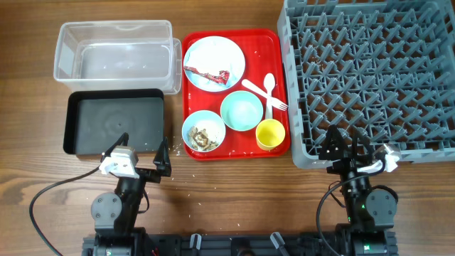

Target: Sort waste into correct bins and load items into the dishwasher rack

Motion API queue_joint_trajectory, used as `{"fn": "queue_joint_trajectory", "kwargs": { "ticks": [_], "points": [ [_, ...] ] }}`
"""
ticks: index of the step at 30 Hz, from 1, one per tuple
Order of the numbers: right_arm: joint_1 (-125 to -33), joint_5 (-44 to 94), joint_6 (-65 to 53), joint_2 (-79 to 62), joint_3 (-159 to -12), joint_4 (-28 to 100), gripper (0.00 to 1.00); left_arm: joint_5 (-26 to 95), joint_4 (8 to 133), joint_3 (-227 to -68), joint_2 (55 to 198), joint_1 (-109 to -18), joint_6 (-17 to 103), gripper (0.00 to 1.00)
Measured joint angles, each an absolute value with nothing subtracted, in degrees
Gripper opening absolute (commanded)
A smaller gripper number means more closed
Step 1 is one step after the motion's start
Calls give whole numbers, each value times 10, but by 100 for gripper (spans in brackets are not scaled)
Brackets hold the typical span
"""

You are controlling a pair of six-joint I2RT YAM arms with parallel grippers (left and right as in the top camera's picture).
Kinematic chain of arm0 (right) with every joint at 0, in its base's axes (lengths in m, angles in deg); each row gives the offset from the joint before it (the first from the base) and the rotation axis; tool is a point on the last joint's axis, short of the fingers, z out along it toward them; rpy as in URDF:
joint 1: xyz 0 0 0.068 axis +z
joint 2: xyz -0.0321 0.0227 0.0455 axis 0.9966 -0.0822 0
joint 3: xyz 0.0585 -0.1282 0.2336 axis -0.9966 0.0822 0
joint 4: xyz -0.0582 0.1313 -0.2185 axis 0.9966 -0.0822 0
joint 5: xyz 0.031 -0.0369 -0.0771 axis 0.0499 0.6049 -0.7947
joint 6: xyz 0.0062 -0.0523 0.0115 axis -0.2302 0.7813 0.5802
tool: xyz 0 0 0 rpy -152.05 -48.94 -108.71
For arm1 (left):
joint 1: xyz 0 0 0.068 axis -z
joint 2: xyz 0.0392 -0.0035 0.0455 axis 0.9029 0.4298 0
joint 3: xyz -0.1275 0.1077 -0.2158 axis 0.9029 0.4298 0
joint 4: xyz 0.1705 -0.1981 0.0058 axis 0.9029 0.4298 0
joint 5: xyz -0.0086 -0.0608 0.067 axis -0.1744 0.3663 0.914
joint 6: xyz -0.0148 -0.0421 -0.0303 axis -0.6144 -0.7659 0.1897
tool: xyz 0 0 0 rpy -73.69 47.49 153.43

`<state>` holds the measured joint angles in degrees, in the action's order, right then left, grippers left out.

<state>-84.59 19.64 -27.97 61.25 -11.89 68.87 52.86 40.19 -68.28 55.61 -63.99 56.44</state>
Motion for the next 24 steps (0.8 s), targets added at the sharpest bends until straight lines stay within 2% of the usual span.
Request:
{"fn": "queue_joint_trajectory", "kwargs": {
  "ticks": [10, 16, 20, 22, 24],
  "points": [
    [-846, 196, -282, 612, -119, 689, 100, 529, 402, -683, 556, -640, 564, 100],
    [-846, 196, -405, 612, -119, 689, 100, 529, 402, -683, 556, -640, 564, 100],
    [-846, 196, -425, 612, -119, 689, 100, 529, 402, -683, 556, -640, 564, 100],
    [-846, 222, -384, 612, -119, 693, 100, 529, 402, -683, 556, -640, 564, 100],
    [-846, 290, -272, 612, -119, 713, 100, 529, 402, -683, 556, -640, 564, 100]
  ]
}}
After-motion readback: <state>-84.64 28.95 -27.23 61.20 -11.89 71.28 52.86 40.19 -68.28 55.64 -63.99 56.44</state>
